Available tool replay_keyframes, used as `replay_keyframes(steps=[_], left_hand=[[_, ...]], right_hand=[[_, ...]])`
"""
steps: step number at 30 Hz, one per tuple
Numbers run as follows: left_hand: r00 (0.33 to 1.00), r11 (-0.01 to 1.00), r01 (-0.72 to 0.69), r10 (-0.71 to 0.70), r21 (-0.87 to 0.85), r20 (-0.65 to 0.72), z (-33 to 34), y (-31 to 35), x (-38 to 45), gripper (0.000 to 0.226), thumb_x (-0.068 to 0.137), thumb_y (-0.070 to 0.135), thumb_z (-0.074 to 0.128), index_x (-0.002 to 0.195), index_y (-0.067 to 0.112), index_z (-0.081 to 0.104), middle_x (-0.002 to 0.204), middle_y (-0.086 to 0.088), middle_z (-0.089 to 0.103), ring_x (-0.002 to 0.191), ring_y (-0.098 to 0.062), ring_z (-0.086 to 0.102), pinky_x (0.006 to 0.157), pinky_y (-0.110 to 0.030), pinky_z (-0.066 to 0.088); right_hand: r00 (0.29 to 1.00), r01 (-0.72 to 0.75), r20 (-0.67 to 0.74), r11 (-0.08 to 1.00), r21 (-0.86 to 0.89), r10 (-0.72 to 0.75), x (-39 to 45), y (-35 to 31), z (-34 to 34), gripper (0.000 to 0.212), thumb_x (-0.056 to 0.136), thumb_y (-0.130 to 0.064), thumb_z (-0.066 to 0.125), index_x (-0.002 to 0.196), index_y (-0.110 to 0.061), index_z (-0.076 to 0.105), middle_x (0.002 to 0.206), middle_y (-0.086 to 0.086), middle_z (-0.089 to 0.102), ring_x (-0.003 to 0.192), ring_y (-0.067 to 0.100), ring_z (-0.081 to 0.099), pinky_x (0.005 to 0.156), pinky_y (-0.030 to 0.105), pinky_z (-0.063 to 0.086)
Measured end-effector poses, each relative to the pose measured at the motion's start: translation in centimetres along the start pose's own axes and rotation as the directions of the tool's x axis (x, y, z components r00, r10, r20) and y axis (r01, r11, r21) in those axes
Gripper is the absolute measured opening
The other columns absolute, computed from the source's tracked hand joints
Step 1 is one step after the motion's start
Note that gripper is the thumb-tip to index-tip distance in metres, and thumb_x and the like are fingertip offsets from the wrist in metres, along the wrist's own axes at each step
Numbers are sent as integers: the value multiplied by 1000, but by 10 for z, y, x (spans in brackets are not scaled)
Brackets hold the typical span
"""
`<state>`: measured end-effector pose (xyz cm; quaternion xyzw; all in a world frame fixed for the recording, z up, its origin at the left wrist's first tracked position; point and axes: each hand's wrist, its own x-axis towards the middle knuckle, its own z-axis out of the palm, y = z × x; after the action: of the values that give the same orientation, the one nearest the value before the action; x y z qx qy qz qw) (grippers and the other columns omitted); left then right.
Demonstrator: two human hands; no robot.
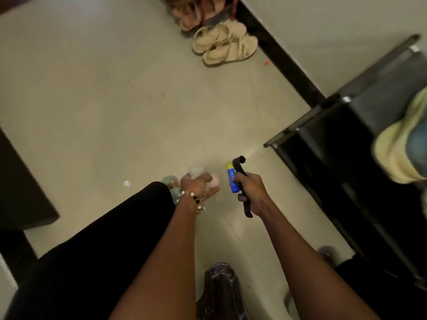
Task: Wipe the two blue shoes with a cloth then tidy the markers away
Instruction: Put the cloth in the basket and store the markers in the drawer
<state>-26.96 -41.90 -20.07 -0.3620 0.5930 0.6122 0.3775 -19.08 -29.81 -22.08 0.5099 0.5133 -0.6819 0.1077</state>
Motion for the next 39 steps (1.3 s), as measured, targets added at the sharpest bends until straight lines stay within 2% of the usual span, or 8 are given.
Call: replay_keyframes(steps=[4, 9, 22, 25, 28, 31, 35, 39], left_hand=[[980, 993, -80, 62, 91, 190, 42, -4, -76, 29, 82, -11, 55, 103, 7, 64, 86, -7, 65, 78, -24, 65, 68, -39, 59], [891, 976, -161, 79, 148, 447, 96, -31, -200, 32, 81, -9, 59, 111, 3, 60, 93, -15, 66, 85, -31, 68, 66, -40, 60], [466, 930, -142, -239, 338, 852, 187, -229, -446, 24, 88, 17, 67, 107, 4, 59, 102, -18, 71, 95, -28, 69, 82, -47, 56], [467, 887, -128, -340, 443, 816, 203, -287, -474, 32, 85, 9, 70, 113, -1, 57, 107, -22, 67, 94, -31, 68, 78, -46, 57], [530, 841, -129, -390, 526, 753, 211, -343, -493, 15, 83, -5, 67, 91, 0, 55, 73, -16, 61, 57, -21, 62, 56, -31, 56], [533, 771, -140, -470, 621, 703, 210, -389, -491, 18, 84, -6, 62, 79, 5, 49, 56, -9, 52, 47, -17, 52, 49, -25, 45], [577, 608, -70, -623, 791, 529, 194, -431, -460, 21, 84, -3, 64, 91, 6, 45, 64, -9, 50, 42, -16, 53, 41, -19, 46], [676, 444, -135, -612, 886, 410, 182, -444, -434, 21, 83, -4, 65, 87, 3, 46, 53, -9, 51, 38, -17, 52, 40, -21, 45]], right_hand=[[988, 138, -79, 988, 65, -133, -77, -35, -55, 14, 77, -12, 54, 86, -5, 61, 82, 13, 48, 69, 24, 33, 38, 22, 24], [931, 324, -229, 933, 156, -285, -201, -52, -135, 9, 81, -6, 52, 73, -8, 55, 70, 9, 42, 51, 13, 30, 38, 21, 19], [602, 665, -703, 725, 179, -379, -460, 51, -336, 15, 76, -4, 75, 81, -1, 62, 59, 1, 59, 40, 1, 50, 38, 13, 34], [597, 650, -746, 723, 234, -295, -488, 100, -371, 16, 80, -13, 73, 84, 1, 66, 62, 6, 55, 43, 7, 33, 35, 17, 21], [616, 657, -765, 659, 366, -189, -506, 153, -398, 25, 85, -18, 66, 94, 5, 67, 79, 11, 63, 55, 8, 43, 36, 17, 23], [633, 627, -774, 590, 509, -4, -515, 217, -415, 23, 91, -16, 59, 102, 4, 65, 85, 6, 64, 58, 7, 47, 40, 17, 32], [720, 372, -638, 623, 688, 274, -492, 302, -420, 13, 88, 5, 50, 93, 1, 61, 65, 7, 47, 47, 11, 40, 42, 21, 34], [716, 203, -540, 609, 767, 442, -447, 344, -420, 30, 78, 12, 44, 103, 8, 58, 77, 14, 49, 51, 22, 42, 53, 34, 38]])
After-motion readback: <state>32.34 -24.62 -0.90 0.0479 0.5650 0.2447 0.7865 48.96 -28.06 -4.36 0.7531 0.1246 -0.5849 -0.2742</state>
